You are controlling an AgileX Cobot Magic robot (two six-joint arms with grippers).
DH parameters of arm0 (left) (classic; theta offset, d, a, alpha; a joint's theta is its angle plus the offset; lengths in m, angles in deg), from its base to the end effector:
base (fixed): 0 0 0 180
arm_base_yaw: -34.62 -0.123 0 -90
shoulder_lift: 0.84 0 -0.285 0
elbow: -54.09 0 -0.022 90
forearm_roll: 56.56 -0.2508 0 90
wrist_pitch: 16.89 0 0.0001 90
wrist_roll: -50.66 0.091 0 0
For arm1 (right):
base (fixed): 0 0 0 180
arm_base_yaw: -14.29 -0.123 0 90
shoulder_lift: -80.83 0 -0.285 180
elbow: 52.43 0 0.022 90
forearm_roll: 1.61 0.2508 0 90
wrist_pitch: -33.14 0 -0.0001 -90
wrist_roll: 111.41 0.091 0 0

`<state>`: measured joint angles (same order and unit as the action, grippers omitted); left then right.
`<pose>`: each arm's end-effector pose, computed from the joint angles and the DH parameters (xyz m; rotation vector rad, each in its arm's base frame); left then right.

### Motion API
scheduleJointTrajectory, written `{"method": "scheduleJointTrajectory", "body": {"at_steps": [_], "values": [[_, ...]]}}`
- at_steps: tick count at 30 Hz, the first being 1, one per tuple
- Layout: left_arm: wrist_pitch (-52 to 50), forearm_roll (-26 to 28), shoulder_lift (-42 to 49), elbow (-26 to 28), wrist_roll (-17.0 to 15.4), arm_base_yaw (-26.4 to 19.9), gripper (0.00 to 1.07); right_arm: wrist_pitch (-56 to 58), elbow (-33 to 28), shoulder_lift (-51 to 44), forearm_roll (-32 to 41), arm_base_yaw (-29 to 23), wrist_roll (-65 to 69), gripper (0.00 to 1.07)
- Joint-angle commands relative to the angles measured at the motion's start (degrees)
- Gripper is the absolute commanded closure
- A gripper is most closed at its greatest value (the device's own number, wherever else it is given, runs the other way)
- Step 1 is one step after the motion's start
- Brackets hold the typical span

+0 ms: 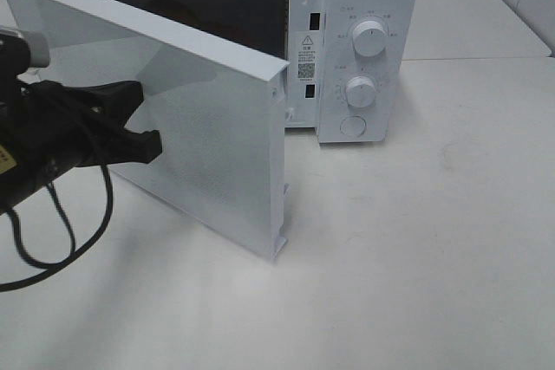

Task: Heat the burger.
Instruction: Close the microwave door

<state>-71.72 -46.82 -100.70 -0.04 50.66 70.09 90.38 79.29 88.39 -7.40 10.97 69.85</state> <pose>0.2251 -0.1449 0.1730 0.3510 1.7177 -0.4059 -0.0034 -0.0079 0.2841 -0.0340 1.9701 -0.0673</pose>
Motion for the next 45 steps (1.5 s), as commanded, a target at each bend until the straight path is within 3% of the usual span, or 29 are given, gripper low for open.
{"method": "scheduleJointTrajectory", "body": {"at_steps": [1, 5, 10, 17, 19, 22, 29, 31, 37, 40, 45], "values": [[1.0, 3.7, -1.0, 3.2, 1.9, 1.9, 1.07, -0.5, -0.2, -1.5, 0.1, 0.3, -0.3, 0.32], [4.0, 8.1, -3.7, 9.3, 6.0, 5.2, 1.07, -0.5, -0.2, -1.5, 0.1, 0.3, -0.3, 0.32], [6.8, 11.7, -6.5, 15.9, 8.1, 7.0, 1.07, -0.5, -0.2, -1.5, 0.1, 0.3, -0.3, 0.32], [8.9, 16.7, -10.5, 22.8, 10.9, 7.7, 1.07, -0.5, -0.2, -1.5, 0.1, 0.3, -0.3, 0.32], [10.3, 21.3, -13.6, 27.6, 14.3, 8.4, 1.07, -0.5, -0.2, -1.5, 0.1, 0.3, -0.3, 0.32], [10.9, 21.9, -14.2, 28.6, 15.2, 8.4, 1.07, -0.5, -0.2, -1.5, 0.1, 0.3, -0.3, 0.32], [13.9, 28.3, -18.9, 36.8, 19.1, 8.8, 1.07, -0.5, -0.2, -1.5, 0.0, 0.3, -0.3, 0.32], [15.8, 30.8, -20.9, 40.8, 21.7, 8.8, 1.07, -0.5, -0.2, -1.5, 0.0, 0.3, -0.3, 0.32], [16.4, 35.5, -22.5, 44.2, 25.3, 8.8, 1.07, -0.5, -0.2, -1.5, 0.0, 0.3, -0.3, 0.32], [17.1, 39.1, -23.5, 47.0, 29.5, 8.5, 1.07, -0.5, -0.2, -1.5, 0.0, 0.3, -0.3, 0.32], [18.0, 40.1, -24.6, 49.7, 32.1, 8.5, 1.07, -0.5, -0.2, -1.5, 0.0, 0.3, -0.3, 0.32]]}}
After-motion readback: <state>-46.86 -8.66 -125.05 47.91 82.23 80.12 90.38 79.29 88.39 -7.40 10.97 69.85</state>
